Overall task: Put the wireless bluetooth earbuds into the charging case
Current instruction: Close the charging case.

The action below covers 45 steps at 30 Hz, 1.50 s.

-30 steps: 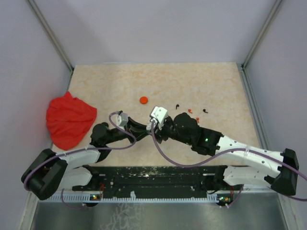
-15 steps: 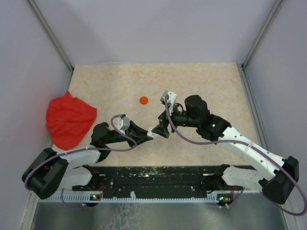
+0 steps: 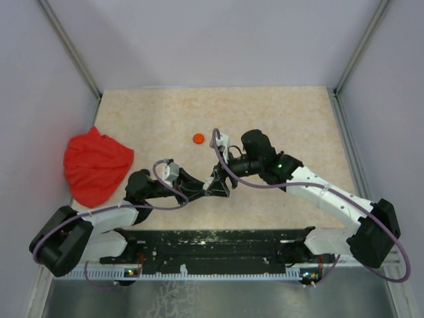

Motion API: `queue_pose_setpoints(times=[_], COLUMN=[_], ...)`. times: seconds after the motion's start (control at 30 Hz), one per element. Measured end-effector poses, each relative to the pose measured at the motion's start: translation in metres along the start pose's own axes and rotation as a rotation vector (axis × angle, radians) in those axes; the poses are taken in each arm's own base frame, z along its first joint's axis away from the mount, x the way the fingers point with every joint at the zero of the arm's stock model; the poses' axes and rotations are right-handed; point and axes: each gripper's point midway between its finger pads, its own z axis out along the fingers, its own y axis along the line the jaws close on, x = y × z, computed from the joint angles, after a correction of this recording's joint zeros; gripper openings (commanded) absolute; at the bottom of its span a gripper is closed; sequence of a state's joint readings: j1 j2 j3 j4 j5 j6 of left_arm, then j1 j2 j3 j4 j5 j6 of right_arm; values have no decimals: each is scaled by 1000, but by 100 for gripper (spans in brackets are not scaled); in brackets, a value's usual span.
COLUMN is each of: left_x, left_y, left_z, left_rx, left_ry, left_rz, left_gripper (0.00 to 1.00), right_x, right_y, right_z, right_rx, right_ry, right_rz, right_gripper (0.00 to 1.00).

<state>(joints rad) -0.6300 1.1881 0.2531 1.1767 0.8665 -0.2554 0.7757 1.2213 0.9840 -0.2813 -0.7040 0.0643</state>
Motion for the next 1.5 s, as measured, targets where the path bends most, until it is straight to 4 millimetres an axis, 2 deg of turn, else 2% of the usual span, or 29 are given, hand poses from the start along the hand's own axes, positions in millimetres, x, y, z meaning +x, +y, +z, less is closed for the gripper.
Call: queue_pose_setpoints(times=[0.2,0.47,0.67,0.77,0.9,1.03,1.1,1.33,1.5], left_x=[2,10,12,13,15,14,15,13,13], left_y=[3,13,15,14,10,7,5,-5,-8], left_z=[0,-3,-4,-4,-4,-4,-4,0,2], left_rx=[-15,-71,-80,-75,-55,-37,-25,65,99], left_ry=[6,30,36,40,56,62,66,82,87], left_rz=[-8,-38,-47,-50,-57,-54,-54,-53,-56], left_gripper=[1,1,1,1,1,1,1,1,1], right_x=[-2,-14,-21,-13,17,41,45,34,34], right_y=[8,23,5,-6,-16,-16,-14,-6,-1], right_z=[-5,-21,-29,-27,-19,-16,-15,-14,-13], right_rx=[-32,-40,90,132,123,86,70,19,-10], right_ry=[-6,-53,-84,-71,-24,2,-4,-49,-53], right_rz=[-19,-94,-147,-174,-211,-247,-276,-367,-387], right_gripper=[67,66,66,59,58,57,55,46,40])
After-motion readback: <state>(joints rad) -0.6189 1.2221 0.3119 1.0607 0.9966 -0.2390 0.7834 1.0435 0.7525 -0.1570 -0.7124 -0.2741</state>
